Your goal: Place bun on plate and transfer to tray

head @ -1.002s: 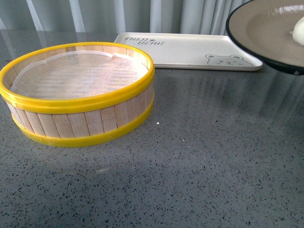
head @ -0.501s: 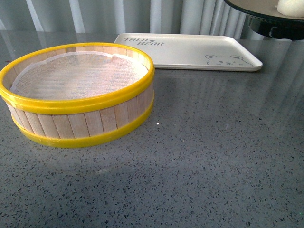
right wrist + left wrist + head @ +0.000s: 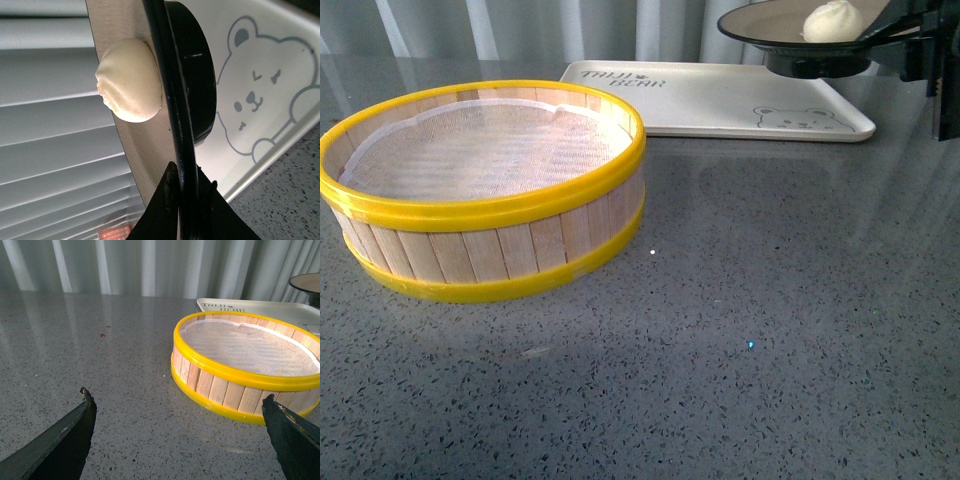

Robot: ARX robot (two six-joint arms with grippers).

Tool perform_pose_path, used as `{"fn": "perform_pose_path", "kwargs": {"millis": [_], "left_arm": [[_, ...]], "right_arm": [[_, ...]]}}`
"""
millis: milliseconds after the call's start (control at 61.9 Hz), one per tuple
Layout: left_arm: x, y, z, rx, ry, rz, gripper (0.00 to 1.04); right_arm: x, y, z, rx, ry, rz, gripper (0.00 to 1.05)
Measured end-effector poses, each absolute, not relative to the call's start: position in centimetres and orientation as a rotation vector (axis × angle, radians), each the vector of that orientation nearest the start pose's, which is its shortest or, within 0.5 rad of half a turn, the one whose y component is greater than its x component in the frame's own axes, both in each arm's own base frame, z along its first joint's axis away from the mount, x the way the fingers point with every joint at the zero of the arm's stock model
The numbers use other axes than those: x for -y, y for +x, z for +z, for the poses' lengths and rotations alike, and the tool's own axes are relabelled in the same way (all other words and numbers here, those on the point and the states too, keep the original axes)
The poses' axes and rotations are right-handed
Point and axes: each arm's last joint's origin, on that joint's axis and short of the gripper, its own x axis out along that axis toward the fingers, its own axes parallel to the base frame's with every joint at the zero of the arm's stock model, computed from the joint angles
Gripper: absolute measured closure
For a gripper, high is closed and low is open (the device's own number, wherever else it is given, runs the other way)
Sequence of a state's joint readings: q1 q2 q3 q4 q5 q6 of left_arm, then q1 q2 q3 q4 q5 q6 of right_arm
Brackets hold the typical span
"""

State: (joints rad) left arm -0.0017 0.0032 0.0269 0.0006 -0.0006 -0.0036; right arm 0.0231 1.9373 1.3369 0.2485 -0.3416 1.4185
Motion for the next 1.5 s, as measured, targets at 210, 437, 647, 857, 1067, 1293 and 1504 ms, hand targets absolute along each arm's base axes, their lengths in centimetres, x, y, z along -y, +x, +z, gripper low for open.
{"fn": "perform_pose_path", "kwargs": {"millis": [210,437,647,857,1067,1293,1504], "left_arm": [[0.0,9.6,17.2,0.024,-0.004,-0.001,0.07],[0.0,9.6,17.2,0.024,-0.004,-0.001,0.07],[0.0,9.6,17.2,0.024,-0.004,-0.001,0.07],[0.0,9.6,17.2,0.024,-0.004,-0.001,0.07],[0.0,9.6,17.2,0.024,-0.004,-0.001,0.07],[0.0,9.6,17.2,0.024,-0.004,-0.002,0.07],[0.0,9.6,17.2,0.024,-0.004,-0.001,0.07]], "right_arm": [[-3.8,45.0,22.0,-0.598,1.436,0.101,1.02],[-4.4,45.3,21.8,-0.588,1.455,0.134,1.02],[-3.4,45.7,20.7,-0.608,1.48,0.113,1.02],[-3.4,47.6,19.3,-0.643,1.473,0.081,1.02],[-3.7,47.9,19.2,-0.649,1.466,0.087,1.02],[-3.7,47.8,18.9,-0.654,1.466,0.083,1.02],[-3.3,48.0,18.3,-0.66,1.469,0.069,1.01]]}}
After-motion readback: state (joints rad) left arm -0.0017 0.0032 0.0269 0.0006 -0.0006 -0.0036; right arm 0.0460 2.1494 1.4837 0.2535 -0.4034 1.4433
